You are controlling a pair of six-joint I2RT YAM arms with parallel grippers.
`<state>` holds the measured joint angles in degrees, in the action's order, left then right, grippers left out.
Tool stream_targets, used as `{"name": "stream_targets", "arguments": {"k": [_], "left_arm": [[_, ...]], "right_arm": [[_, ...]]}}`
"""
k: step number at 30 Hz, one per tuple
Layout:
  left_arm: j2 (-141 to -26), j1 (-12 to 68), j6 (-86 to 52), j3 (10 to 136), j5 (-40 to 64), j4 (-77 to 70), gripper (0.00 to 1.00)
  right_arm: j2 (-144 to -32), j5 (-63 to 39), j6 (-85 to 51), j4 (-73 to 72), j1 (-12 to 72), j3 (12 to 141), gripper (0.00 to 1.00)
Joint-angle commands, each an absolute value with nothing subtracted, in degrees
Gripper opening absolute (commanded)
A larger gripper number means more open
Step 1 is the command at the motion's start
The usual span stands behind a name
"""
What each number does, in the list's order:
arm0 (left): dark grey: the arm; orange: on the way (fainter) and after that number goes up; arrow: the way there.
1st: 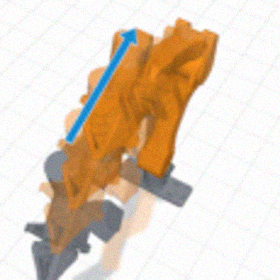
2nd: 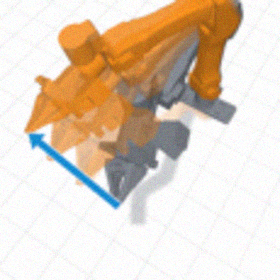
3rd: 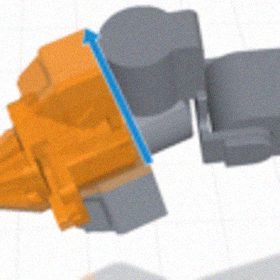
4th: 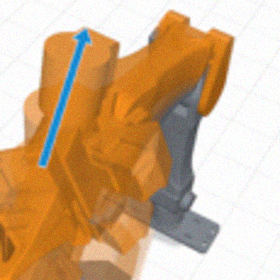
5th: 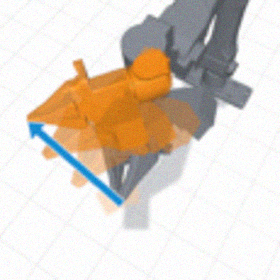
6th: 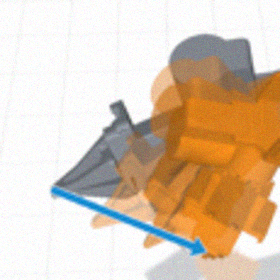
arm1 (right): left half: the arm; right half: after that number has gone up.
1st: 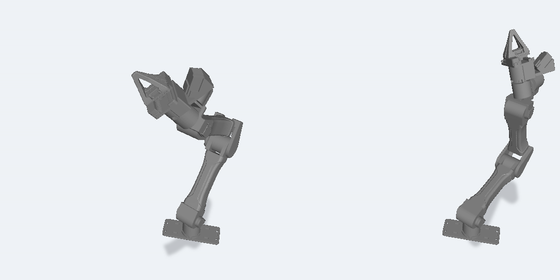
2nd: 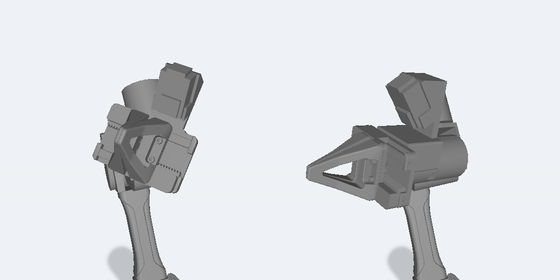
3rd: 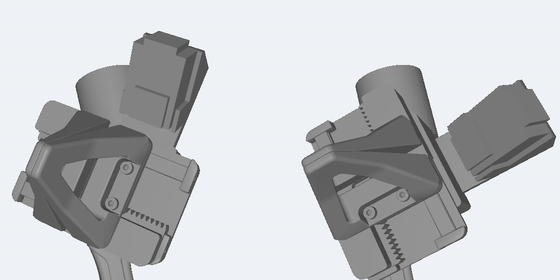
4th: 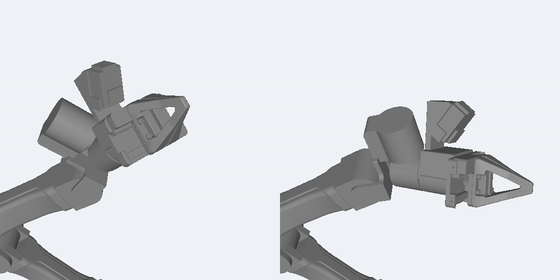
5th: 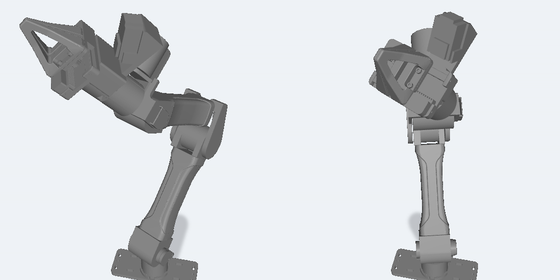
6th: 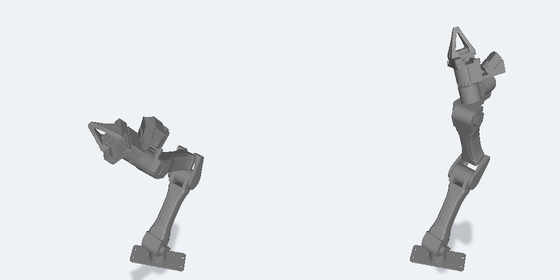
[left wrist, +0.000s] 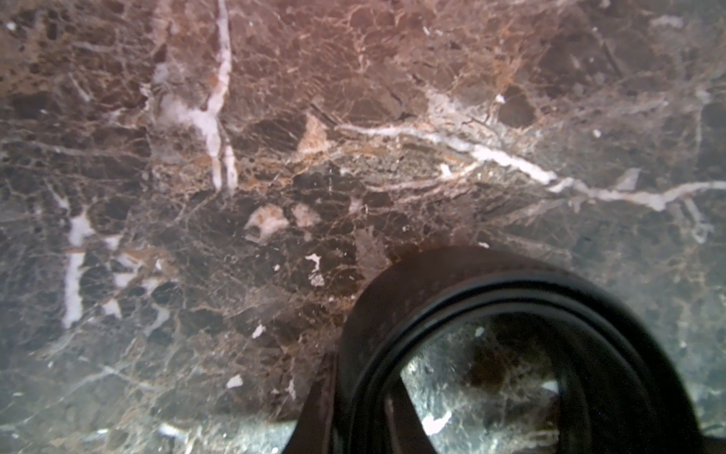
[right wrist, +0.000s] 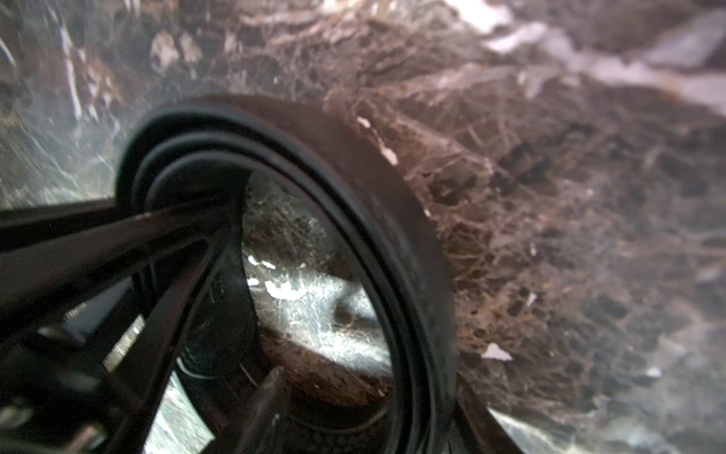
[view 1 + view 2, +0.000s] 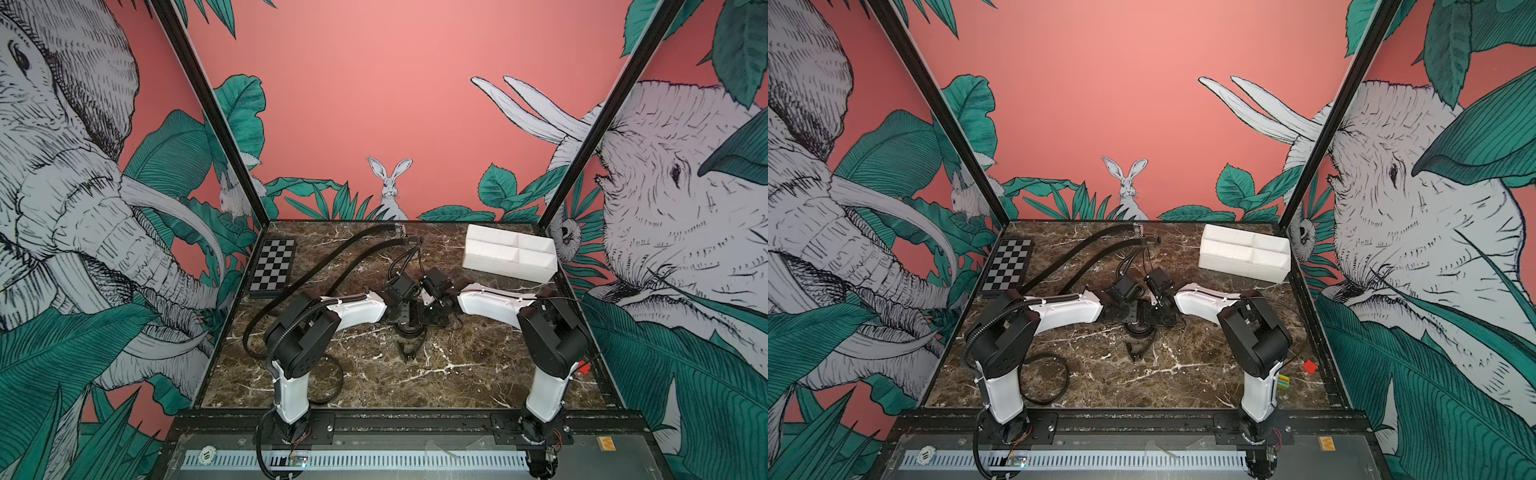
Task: Place the belts into the storage roll
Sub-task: Roll the belt at the center of the board.
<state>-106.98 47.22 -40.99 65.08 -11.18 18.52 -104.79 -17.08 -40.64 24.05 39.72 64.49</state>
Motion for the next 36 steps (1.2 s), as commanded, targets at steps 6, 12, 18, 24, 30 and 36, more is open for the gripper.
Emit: {"name": "stream_targets", "arguments": {"k": [6, 12, 18, 24, 30, 36], "left_arm": [[-108.9, 48.1, -45.6, 62.3, -8.2, 13.1, 0.0], [-107.0, 48.1, -46.9, 60.2, -6.6, 11.4, 0.0], [-104.0, 48.2, -47.4, 57.0, -3.7, 11.3, 0.0], [-102.8, 48.2, -47.2, 56.3, -1.9, 13.3, 0.0], [-99.7, 47.7, -46.5, 56.2, 1.2, 15.0, 0.4], [-91.0, 44.4, -43.4, 54.4, 3.7, 17.4, 0.77]], "right_arm": [[-106.0, -15.0, -47.5, 29.3, 42.3, 62.8, 0.61], [-106.9, -13.1, -48.2, 30.8, 42.5, 63.1, 0.51], [-111.6, -8.9, -43.2, 37.1, 41.7, 68.9, 0.3], [-115.7, -8.4, -37.2, 41.8, 39.9, 74.0, 0.07], [-118.2, -8.3, -25.1, 48.6, 37.9, 80.0, 0.0], [-120.1, -6.4, -9.0, 54.1, 36.5, 86.2, 0.0]]}}
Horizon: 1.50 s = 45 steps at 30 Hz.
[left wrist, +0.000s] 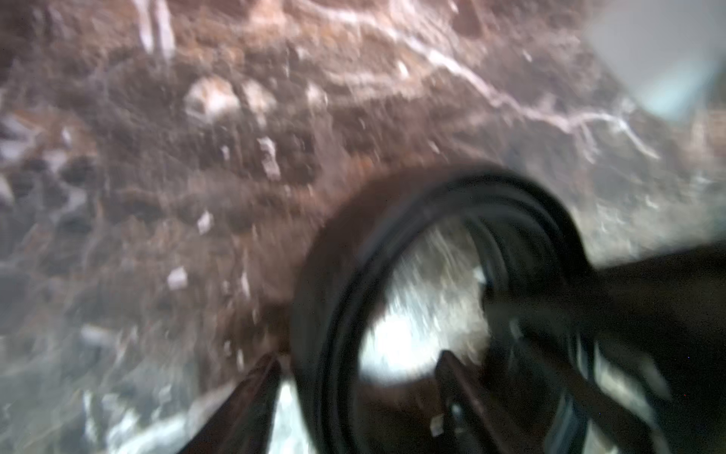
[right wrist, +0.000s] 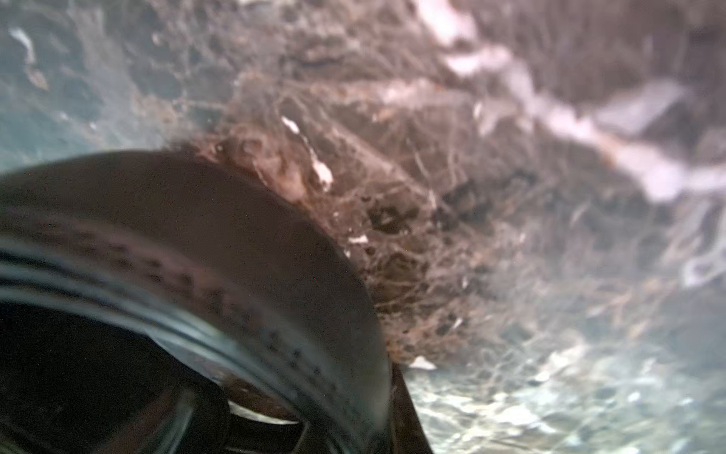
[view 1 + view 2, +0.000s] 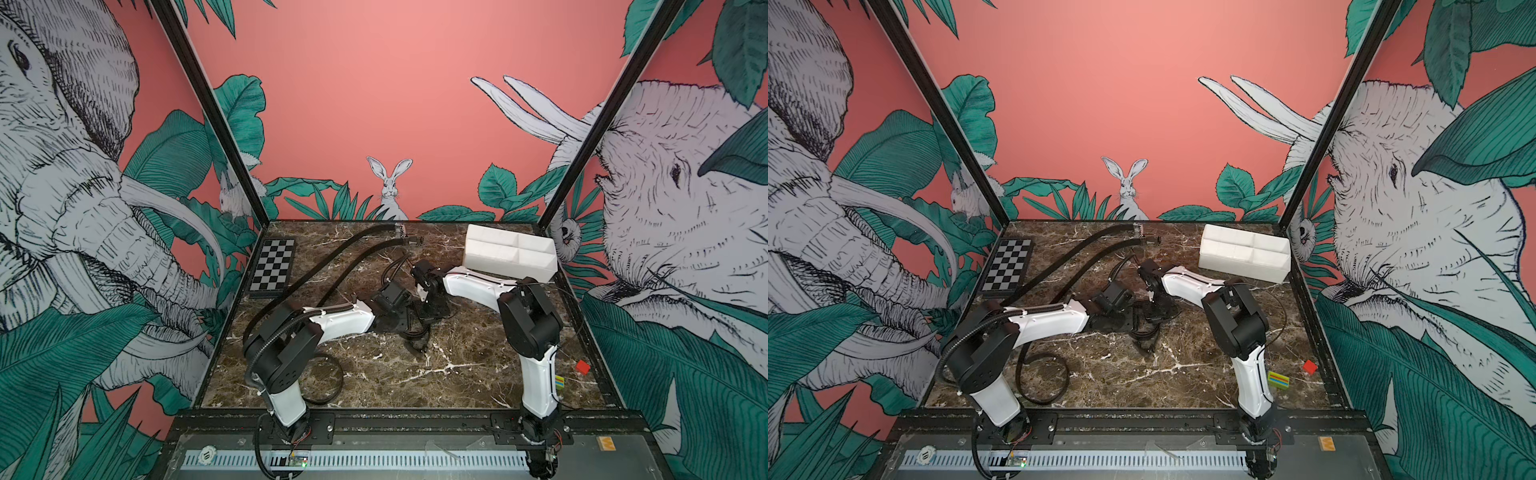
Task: Place the belts into the storage roll
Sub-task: Roll the belt at the center of the board.
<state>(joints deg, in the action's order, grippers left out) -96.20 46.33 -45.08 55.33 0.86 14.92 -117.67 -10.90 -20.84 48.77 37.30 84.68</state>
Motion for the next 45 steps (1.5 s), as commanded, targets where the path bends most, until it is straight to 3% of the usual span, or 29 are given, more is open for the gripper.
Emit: {"name": "stream_targets", "arguments": {"k": [1, 3, 8, 22, 25, 28, 34, 38, 41, 45], "left_arm": [[-90.1, 43.5, -42.7, 54.0, 4.5, 17.0, 0.81], [-89.3, 41.6, -41.0, 53.9, 6.3, 15.5, 0.87], [-93.3, 40.6, -36.9, 57.6, 10.3, 13.6, 0.89], [-101.4, 40.7, -37.1, 58.6, 6.1, 10.6, 0.69], [-103.3, 40.7, -36.7, 60.5, 4.7, 10.8, 0.63], [-105.0, 40.7, -36.0, 61.8, 3.8, 11.6, 0.52], [-105.8, 41.5, -35.7, 60.8, 0.7, 12.5, 0.2], [-105.5, 43.4, -35.4, 60.7, -3.5, 14.4, 0.01], [-105.3, 44.8, -35.6, 60.9, -7.1, 15.7, 0.0], [-105.3, 46.1, -35.8, 61.1, -10.6, 16.9, 0.0]], "right_arm": [[-120.5, -6.1, -7.1, 54.6, 36.5, 87.3, 0.0], [-121.4, -6.0, -2.7, 55.2, 36.7, 89.9, 0.0], [-124.5, -3.4, 2.3, 57.6, 37.5, 96.4, 0.0], [-127.4, -4.6, 6.5, 58.8, 38.8, 100.9, 0.0], [-127.6, -4.8, 6.8, 58.9, 39.3, 100.9, 0.0], [-127.5, -5.0, 6.8, 59.0, 39.4, 101.0, 0.0], [-127.1, -4.7, 4.3, 59.3, 39.3, 101.3, 0.0], [-126.4, -5.9, 1.4, 59.7, 38.8, 101.2, 0.2], [-125.0, -7.3, -2.0, 59.1, 38.2, 99.8, 0.35], [-123.1, -9.7, -7.1, 58.8, 37.0, 97.4, 0.46]]}}
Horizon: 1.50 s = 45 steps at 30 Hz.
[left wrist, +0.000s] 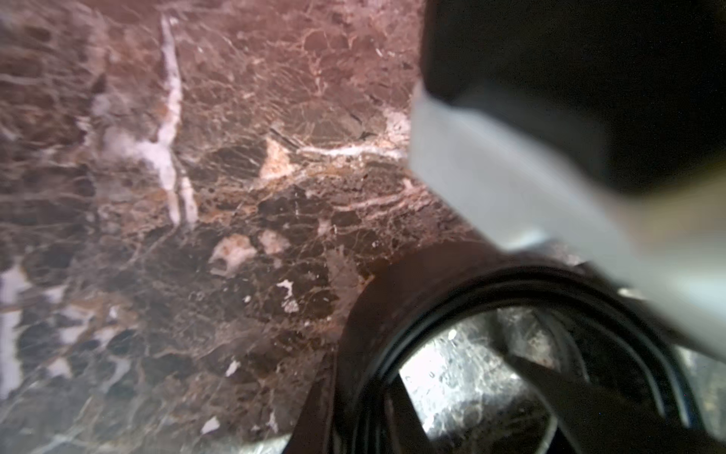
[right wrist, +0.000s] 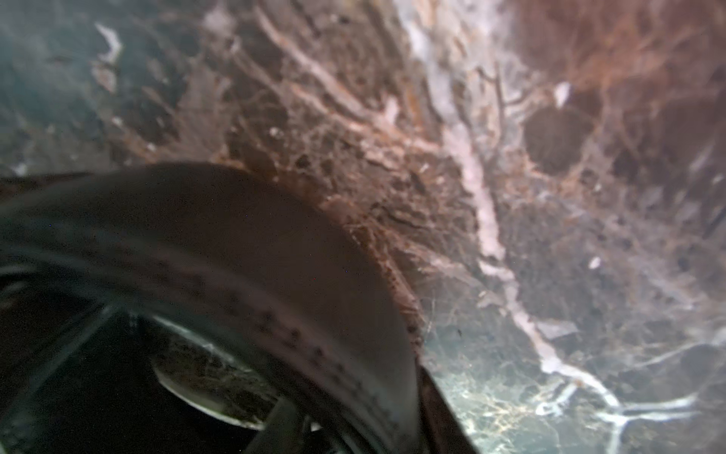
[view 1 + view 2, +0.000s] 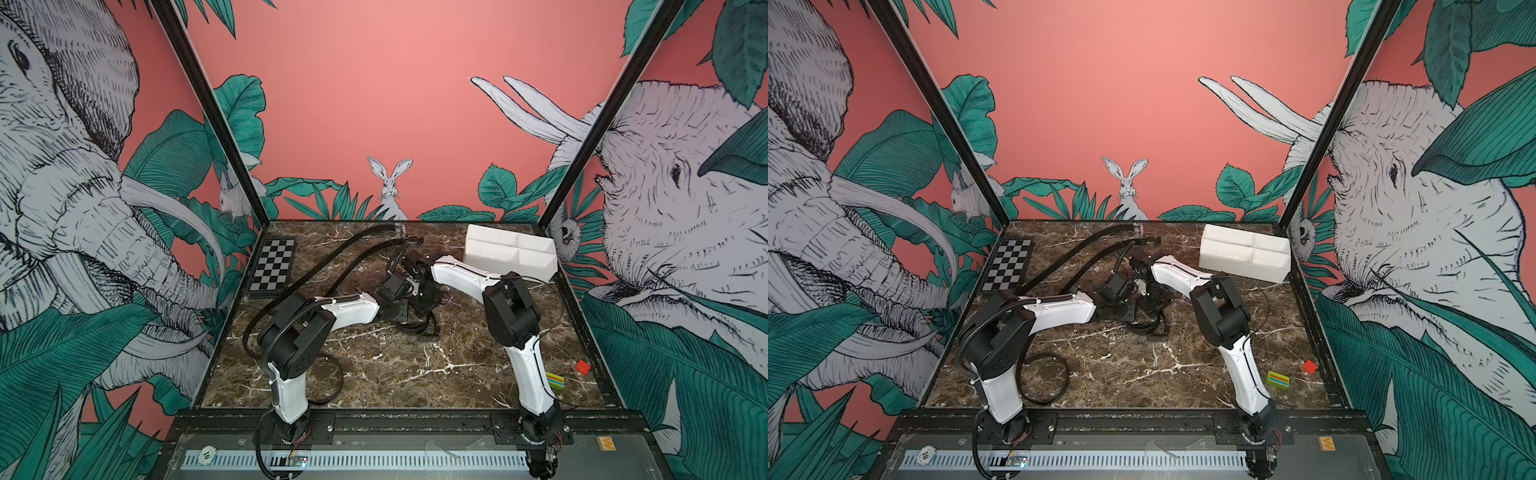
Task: Place the belts into the storage roll
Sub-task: Roll the belt at the center of the board, then pick up the belt from the center of the board.
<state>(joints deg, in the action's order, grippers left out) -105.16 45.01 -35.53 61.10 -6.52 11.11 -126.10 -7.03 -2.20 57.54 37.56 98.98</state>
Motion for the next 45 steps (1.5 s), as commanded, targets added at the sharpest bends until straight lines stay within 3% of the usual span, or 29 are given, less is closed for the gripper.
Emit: {"name": "stream_targets", "arguments": {"k": [1, 8, 19, 25, 32, 40, 41, 45], "left_arm": [[-105.2, 46.4, -35.7, 61.1, -11.5, 17.1, 0.0], [-105.7, 47.8, -36.3, 61.8, -15.5, 18.7, 0.0], [-107.6, 49.3, -36.8, 63.6, -17.1, 20.1, 0.0], [-107.5, 49.4, -37.1, 62.9, -16.4, 19.2, 0.0], [-106.9, 49.5, -37.1, 61.8, -15.7, 18.6, 0.0], [-105.4, 49.5, -37.0, 60.8, -13.8, 18.0, 0.0], [-104.8, 49.5, -37.0, 60.5, -13.2, 17.6, 0.02], [-101.9, 49.5, -37.2, 60.5, -10.2, 17.0, 0.33]], "right_arm": [[-122.5, -10.3, -8.4, 58.8, 36.8, 96.7, 0.48], [-117.7, -11.6, -18.2, 54.1, 36.3, 88.1, 0.58], [-113.8, -16.1, -30.1, 45.2, 37.6, 78.1, 0.57], [-114.1, -15.3, -33.7, 42.8, 39.1, 76.5, 0.35], [-114.8, -12.9, -33.3, 44.0, 39.1, 76.8, 0.0], [-115.9, -10.1, -30.2, 44.3, 39.1, 76.2, 0.0], [-115.9, -9.7, -29.9, 44.4, 39.0, 76.1, 0.0], [-114.0, -5.8, -28.6, 44.4, 38.9, 75.9, 0.0]]}}
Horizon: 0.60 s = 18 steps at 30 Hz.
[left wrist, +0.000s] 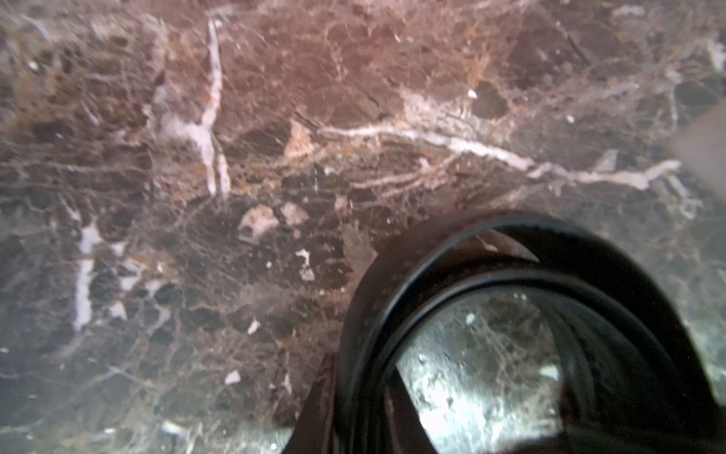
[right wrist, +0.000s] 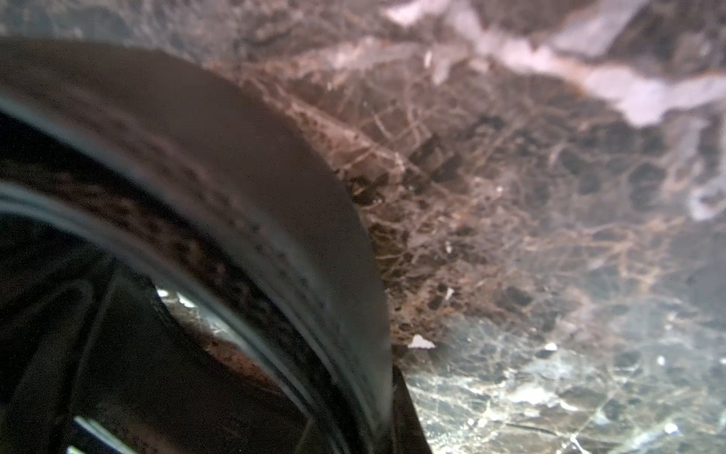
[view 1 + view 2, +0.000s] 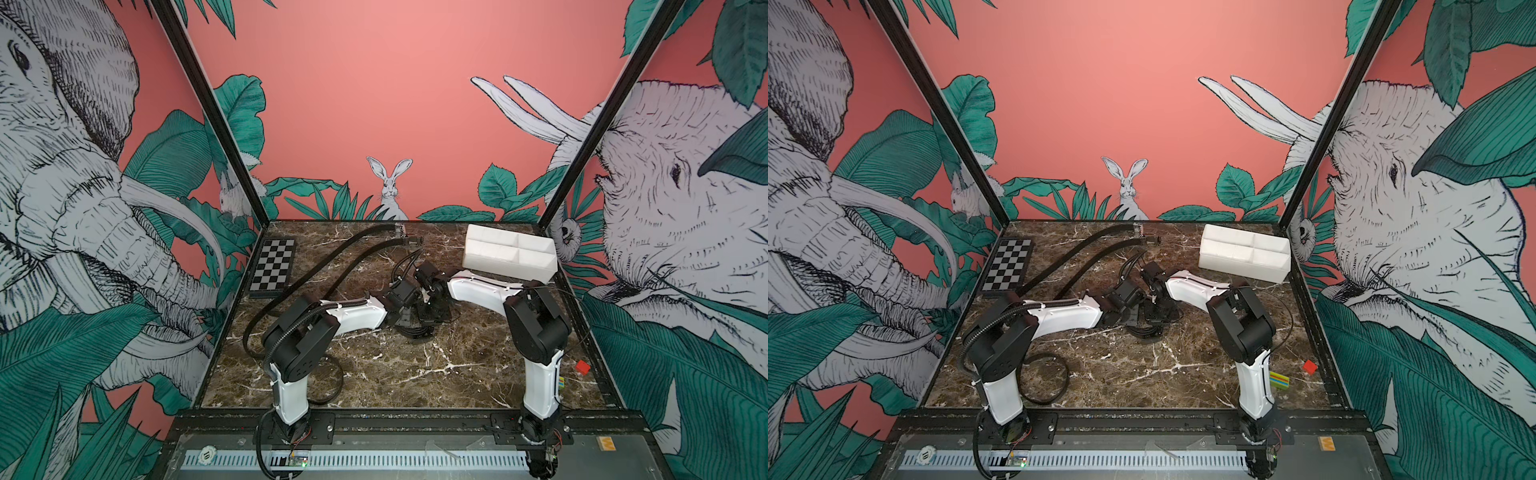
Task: Place the belts into the storage roll
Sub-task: Pick up the belt from the center of the board.
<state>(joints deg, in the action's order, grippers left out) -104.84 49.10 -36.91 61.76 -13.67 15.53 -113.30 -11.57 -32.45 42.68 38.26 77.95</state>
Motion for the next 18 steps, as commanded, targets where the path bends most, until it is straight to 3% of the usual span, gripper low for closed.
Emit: {"name": "stream_targets", "arguments": {"k": [1, 5, 11, 18], "left_arm": [[-100.9, 49.5, -37.4, 60.4, -9.0, 16.7, 0.42], [-95.7, 49.5, -37.6, 61.0, -6.0, 16.3, 0.63], [-88.7, 49.2, -37.4, 62.2, -4.5, 19.0, 0.84], [-85.6, 45.9, -37.8, 58.1, -2.5, 20.2, 0.94]], "right_arm": [[-113.0, -4.3, -28.3, 44.7, 38.8, 75.9, 0.0], [-109.3, 0.7, -27.3, 45.5, 38.1, 75.6, 0.0], [-104.4, 7.5, -25.5, 50.1, 36.2, 77.3, 0.0], [-97.3, 17.6, -25.3, 54.7, 32.2, 81.3, 0.0]]}}
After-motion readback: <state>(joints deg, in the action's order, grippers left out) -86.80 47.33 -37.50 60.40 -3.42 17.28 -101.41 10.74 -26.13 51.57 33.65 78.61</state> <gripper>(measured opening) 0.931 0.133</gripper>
